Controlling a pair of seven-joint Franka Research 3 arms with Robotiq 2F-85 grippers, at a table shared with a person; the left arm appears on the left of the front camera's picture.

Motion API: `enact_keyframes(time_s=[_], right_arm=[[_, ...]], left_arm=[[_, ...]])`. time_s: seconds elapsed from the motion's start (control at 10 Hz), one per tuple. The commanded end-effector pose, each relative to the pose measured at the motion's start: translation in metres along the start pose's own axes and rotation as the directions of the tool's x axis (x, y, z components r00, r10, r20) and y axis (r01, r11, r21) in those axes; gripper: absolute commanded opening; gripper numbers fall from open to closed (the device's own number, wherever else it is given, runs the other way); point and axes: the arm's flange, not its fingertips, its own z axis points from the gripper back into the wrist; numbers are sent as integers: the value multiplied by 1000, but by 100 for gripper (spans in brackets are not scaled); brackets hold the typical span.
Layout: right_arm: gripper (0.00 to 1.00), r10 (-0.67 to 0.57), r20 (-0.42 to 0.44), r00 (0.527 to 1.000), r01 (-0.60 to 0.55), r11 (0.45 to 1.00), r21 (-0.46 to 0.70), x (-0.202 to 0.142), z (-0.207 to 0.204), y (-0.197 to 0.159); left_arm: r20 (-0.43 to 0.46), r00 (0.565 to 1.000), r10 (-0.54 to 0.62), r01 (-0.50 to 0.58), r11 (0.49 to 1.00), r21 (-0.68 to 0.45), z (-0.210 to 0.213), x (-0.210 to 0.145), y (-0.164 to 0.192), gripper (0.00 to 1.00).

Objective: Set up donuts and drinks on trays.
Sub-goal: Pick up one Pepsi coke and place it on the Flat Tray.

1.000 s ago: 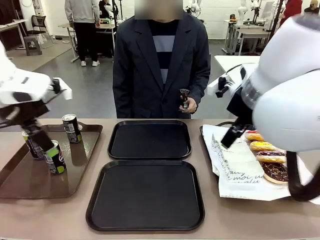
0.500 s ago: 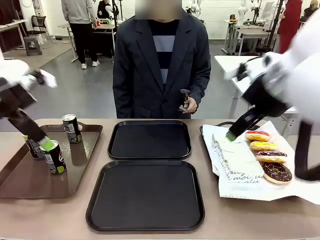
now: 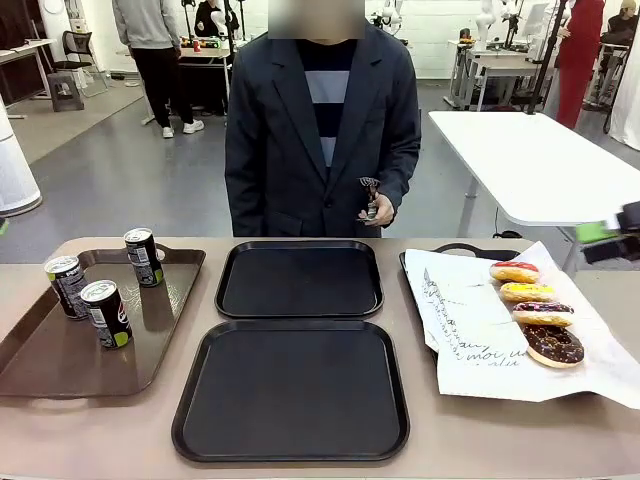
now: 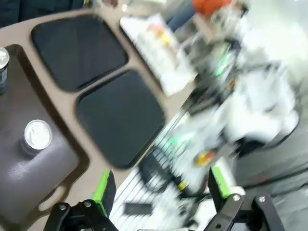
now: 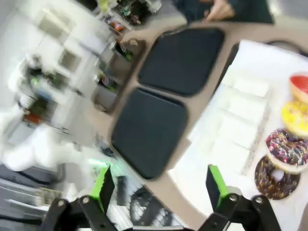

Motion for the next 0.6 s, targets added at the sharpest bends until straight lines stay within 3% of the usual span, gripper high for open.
enact_keyframes(time_s=[0.0, 0.2, 0.5], right_arm=[[100, -239, 97, 966, 225, 965, 137, -25, 17, -39], [100, -343, 189, 920, 318, 936, 149, -45, 46, -69], [100, -411, 237, 881, 380, 910, 164, -65, 78, -91]], left_arm=[[131, 977, 166, -163, 986, -29, 14, 2, 24, 100], [189, 953, 237, -239, 971, -9, 36, -5, 46, 100], [252, 920, 300, -321, 946, 45, 64, -13, 62, 100]])
